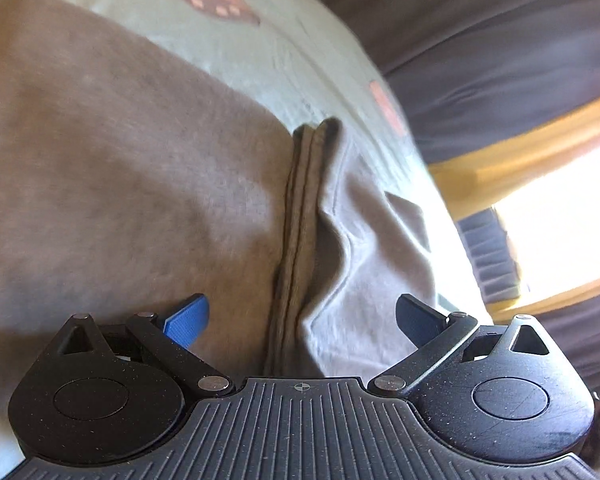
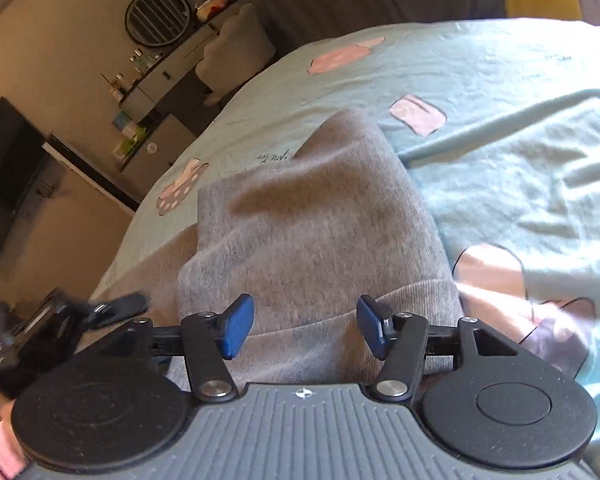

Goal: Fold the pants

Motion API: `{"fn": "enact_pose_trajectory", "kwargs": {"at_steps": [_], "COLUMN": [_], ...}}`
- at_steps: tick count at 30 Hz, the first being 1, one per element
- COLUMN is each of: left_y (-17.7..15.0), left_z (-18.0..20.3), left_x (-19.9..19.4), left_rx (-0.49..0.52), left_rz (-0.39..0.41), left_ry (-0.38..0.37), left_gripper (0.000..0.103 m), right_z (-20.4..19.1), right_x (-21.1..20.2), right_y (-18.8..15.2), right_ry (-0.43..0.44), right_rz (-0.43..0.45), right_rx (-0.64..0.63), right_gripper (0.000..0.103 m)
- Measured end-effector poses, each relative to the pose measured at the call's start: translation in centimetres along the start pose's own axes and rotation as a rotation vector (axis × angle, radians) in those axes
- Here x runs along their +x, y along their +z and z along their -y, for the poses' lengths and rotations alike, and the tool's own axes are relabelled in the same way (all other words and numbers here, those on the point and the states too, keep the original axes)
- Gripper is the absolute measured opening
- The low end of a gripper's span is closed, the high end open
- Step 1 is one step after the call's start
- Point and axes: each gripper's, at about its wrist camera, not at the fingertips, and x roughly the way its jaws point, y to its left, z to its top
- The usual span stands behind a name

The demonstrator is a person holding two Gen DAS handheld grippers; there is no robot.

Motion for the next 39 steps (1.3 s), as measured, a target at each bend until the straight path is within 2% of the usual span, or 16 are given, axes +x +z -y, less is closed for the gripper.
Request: {"fn": "enact_pose_trajectory", "kwargs": {"at_steps": [3,5,7,10,12,13,14,16,23,27,31,34,36,39], "left_y": [0.5,0.6,0.6,0.7,0.9,1.0,1.1,0.9,1.1,0.9,0.3,0.2,0.8,2.1], "left_z": [0.4,1.0,1.4,1.7,1.3,1.2,1.1,1.0,1.5,1.7,0.3,-0.6,-1.3,-2.2], "left_x": [1.5,2.0,3.1,4.9,5.3,5.5,5.7,5.8,2.6,-0.5,-2.7,-3.2,-3.1,-2.9], "left_rx": [-0.014,-0.017,-0.023,-0.002,-0.05,-0.07,-0.081,-0.098,-0.014,0.165,0.226,0.219,0.184,0.116], "left_rz": [-0.006,-0.012,-0.06,-0.09,-0.083,-0.087,-0.099,-0.108,-0.062,0.0,0.041,0.056,0.066,0.077], "left_ry": [0.013,-0.008,-0.035,-0.026,-0.027,-0.038,-0.043,-0.039,-0.026,0.1,0.178,0.186,0.205,0.166], "left_gripper": [0.1,0.088,0.079,0.076,0.062,0.044,0.021,0.019,0.016,0.016,0.017,0.028,0.031,0.04], "right_z": [0.2,0.1,0.4,0.7,0.8,0.9,0.9,1.1,-0.1,-1.1,-2.3,-2.7,-2.9,-2.9], "right_x": [0.0,0.5,0.7,0.7,0.8,0.7,0.5,0.3,-0.7,-0.7,-0.1,0.4,0.9,1.4], "right_y": [-0.1,0.1,0.2,0.2,0.1,0.0,0.0,-0.1,-0.6,-0.6,-0.6,-0.6,-0.5,-0.4], "right_ry": [0.014,0.024,0.033,0.052,0.06,0.065,0.073,0.088,0.067,0.034,-0.004,-0.02,-0.035,-0.046], "right_rz": [-0.008,-0.021,-0.035,-0.041,-0.041,-0.037,-0.03,-0.014,0.041,0.02,-0.003,-0.018,-0.027,-0.03], "right_rx": [-0.003,-0.005,0.002,0.023,0.032,0.035,0.038,0.047,-0.007,-0.053,-0.101,-0.122,-0.122,-0.106], "right_gripper": [0.057,0.057,0.057,0.057,0.057,0.057,0.057,0.057,0.057,0.057,0.057,0.057,0.056,0.054]}}
